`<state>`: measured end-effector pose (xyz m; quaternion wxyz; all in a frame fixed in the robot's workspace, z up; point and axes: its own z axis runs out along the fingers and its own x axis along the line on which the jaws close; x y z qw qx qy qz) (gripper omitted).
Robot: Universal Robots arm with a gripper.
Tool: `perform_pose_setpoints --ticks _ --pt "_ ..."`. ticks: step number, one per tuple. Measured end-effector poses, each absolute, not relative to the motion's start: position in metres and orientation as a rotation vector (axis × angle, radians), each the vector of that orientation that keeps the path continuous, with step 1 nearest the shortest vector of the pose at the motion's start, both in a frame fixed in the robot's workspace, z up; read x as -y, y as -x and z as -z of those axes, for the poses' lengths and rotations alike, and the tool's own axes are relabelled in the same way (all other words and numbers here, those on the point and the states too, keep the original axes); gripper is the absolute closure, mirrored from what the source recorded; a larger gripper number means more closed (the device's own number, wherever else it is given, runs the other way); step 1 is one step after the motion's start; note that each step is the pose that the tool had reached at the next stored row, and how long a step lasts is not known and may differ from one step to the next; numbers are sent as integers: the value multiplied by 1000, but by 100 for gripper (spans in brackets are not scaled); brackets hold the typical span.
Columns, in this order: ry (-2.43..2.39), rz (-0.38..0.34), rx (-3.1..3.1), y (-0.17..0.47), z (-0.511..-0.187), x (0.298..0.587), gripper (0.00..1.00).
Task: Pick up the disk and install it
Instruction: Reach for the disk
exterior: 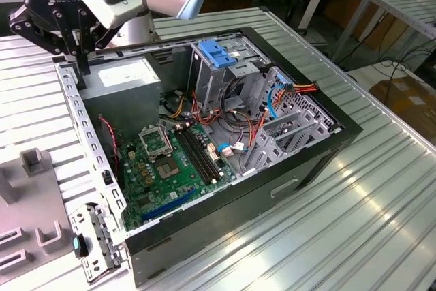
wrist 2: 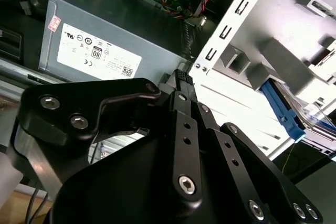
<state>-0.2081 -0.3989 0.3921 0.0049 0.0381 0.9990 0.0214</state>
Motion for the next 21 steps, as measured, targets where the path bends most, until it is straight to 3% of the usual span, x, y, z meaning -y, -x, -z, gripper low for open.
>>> perform_pose_setpoints --ticks 21 --pt "-120 -66 -3144 237 -391 399 89"
